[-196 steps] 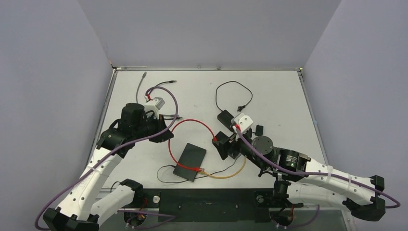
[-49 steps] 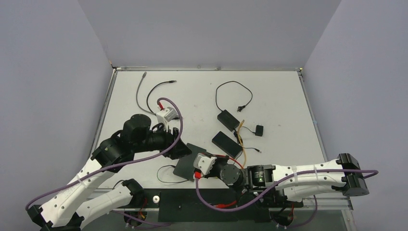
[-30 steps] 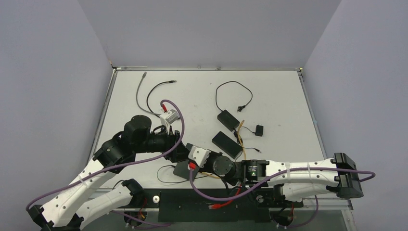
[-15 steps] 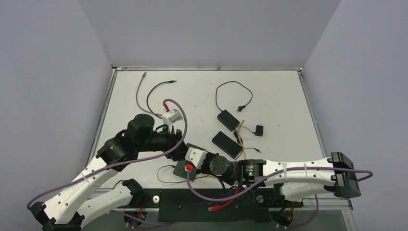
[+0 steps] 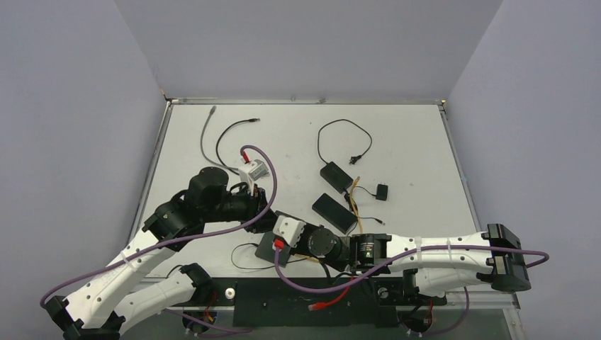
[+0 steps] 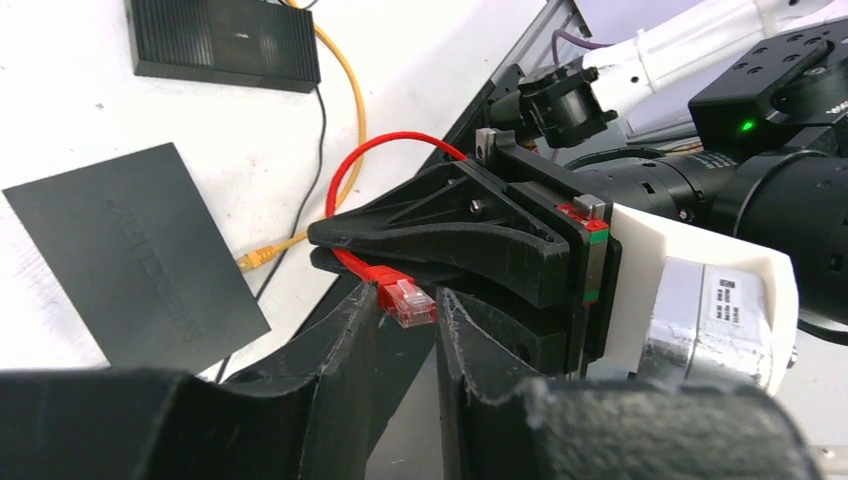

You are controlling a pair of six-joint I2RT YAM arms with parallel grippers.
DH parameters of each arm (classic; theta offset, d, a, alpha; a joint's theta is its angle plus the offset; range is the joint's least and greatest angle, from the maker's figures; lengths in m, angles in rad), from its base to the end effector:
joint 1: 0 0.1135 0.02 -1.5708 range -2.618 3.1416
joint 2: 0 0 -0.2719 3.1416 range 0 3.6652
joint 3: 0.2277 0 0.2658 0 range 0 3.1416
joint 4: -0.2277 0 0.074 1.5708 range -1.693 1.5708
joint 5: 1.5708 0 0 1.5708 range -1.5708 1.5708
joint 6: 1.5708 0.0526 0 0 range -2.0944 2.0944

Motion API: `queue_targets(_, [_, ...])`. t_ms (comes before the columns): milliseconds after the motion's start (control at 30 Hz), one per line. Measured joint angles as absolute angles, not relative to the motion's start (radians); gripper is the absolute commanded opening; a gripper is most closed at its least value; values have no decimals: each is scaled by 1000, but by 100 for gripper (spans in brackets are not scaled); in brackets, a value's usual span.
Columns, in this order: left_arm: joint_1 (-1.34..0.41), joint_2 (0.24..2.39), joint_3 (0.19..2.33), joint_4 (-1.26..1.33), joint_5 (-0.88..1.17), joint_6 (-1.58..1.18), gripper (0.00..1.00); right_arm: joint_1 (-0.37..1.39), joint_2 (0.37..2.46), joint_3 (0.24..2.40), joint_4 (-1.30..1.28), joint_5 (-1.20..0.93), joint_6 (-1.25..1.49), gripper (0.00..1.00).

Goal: Insert the plug into the switch port
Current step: Adjust the connector.

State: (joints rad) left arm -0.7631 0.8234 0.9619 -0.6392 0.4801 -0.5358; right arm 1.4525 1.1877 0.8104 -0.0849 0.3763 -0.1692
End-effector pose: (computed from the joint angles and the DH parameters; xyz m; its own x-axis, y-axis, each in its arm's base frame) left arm 0.1199 -0.1483 0.3502 -0.7608 0.1010 -0.6411 0.6018 0.4798 -0.6385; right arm 0.0536 0.2869 0.2713 0.0971 -0.5100 -0.8547 -0.8809 0.3556 -0.3122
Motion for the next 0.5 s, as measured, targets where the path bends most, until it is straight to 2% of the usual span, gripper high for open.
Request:
queue_targets(100, [-760,823,962,-641,452,-517,0,1452,1188,810,-103,376,-167,0])
queue_targets(400, [-757,821,962,-650,427,-500,0,1452,1187,809,-109,376,-166,0])
queue_targets(500, [-757,821,961,-649,427,-493,0,1452,1178,802,-108,376,-166,5])
